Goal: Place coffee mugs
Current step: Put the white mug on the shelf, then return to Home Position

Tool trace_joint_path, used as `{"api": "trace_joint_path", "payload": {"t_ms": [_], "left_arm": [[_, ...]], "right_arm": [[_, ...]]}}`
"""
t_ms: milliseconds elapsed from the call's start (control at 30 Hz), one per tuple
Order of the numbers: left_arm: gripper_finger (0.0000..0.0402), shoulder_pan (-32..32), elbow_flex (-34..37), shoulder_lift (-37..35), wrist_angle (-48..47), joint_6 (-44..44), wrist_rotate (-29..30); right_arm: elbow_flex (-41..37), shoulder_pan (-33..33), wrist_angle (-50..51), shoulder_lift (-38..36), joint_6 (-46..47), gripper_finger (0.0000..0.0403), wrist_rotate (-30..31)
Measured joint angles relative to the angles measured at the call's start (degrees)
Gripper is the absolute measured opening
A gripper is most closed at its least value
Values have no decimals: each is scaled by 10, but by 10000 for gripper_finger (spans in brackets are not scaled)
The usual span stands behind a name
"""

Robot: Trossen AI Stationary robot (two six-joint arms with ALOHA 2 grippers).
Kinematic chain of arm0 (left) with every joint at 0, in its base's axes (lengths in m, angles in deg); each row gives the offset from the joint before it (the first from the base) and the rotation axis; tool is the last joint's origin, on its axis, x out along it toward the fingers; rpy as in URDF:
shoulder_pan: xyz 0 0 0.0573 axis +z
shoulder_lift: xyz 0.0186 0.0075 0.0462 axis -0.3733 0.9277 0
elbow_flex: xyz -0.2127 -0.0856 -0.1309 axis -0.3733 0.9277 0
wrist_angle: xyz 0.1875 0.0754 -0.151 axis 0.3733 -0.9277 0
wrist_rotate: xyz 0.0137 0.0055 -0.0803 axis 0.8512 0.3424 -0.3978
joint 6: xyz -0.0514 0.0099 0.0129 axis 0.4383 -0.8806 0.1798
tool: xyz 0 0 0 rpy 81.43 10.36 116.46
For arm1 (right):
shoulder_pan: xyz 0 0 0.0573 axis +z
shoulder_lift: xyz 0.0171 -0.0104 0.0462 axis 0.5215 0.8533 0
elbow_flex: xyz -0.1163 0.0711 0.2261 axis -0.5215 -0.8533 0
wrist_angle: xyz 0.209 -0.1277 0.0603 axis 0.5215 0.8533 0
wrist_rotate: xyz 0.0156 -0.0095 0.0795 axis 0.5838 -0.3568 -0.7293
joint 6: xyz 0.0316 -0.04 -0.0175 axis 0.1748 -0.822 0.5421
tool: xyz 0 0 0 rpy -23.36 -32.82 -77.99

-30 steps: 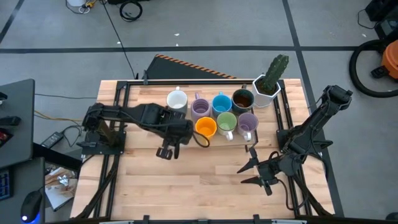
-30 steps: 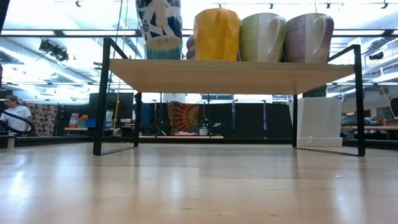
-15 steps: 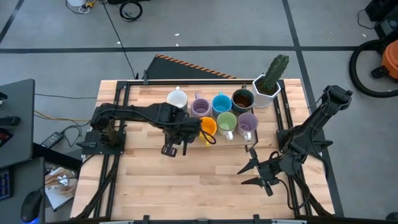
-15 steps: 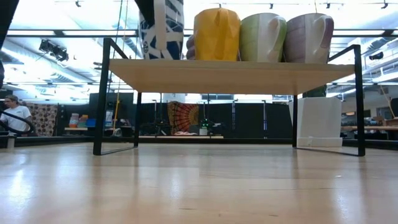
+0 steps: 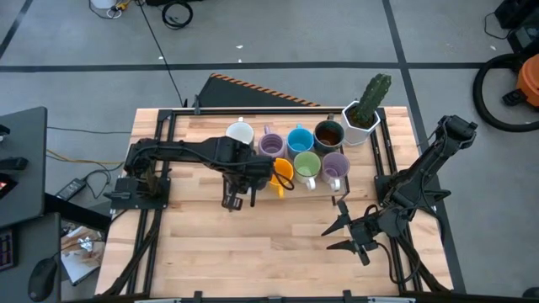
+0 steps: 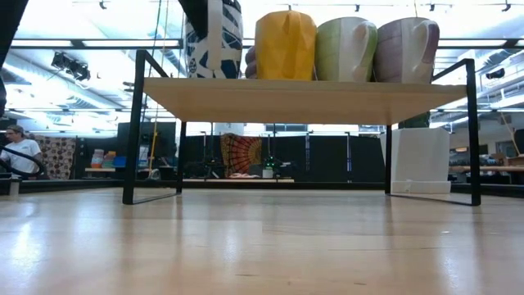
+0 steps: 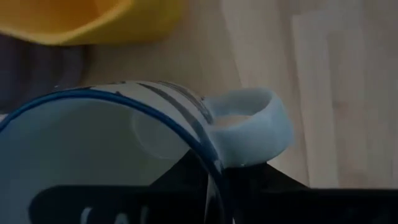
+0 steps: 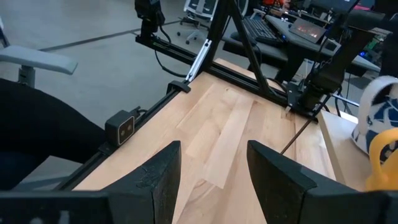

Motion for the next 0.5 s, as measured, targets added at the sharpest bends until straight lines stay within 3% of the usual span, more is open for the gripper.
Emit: {"api": "trace_joint_path", "payload": {"t_ms": [267,500], "left_arm": [[114,-4,0,-1,6,51,48],[184,-5,0,-1,6,56,49]], "right_arm": [[0,0,-1,0,0,189,0],[0,0,-1,0,1,189,0]]}}
